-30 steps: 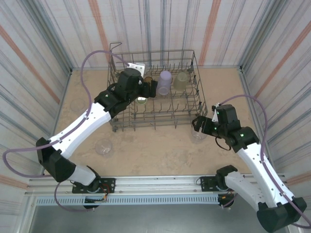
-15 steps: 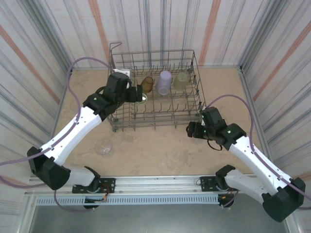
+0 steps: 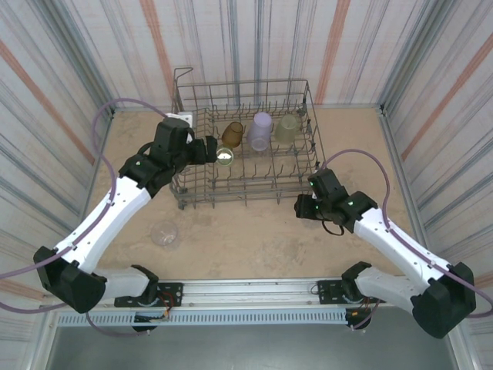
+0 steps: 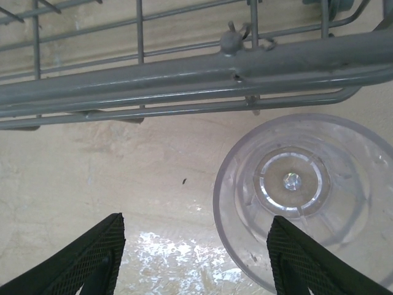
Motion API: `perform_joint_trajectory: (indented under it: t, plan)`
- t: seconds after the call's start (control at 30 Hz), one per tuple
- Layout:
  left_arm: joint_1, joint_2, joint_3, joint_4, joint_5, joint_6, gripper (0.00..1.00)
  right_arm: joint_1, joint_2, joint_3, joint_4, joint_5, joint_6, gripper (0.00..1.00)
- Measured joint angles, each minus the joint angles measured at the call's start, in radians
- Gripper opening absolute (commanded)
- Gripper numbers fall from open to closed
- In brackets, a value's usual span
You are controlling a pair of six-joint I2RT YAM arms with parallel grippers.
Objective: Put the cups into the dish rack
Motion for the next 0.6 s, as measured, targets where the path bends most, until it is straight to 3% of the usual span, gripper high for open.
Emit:
perform_joint_trajectory:
  t: [0.6]
  plan:
    - [0.022, -0.002, -0.026, -0.008, 0.019, 0.001, 0.99, 0.005, 0.094, -0.003, 0.034, 0.023, 0.0, 0.43]
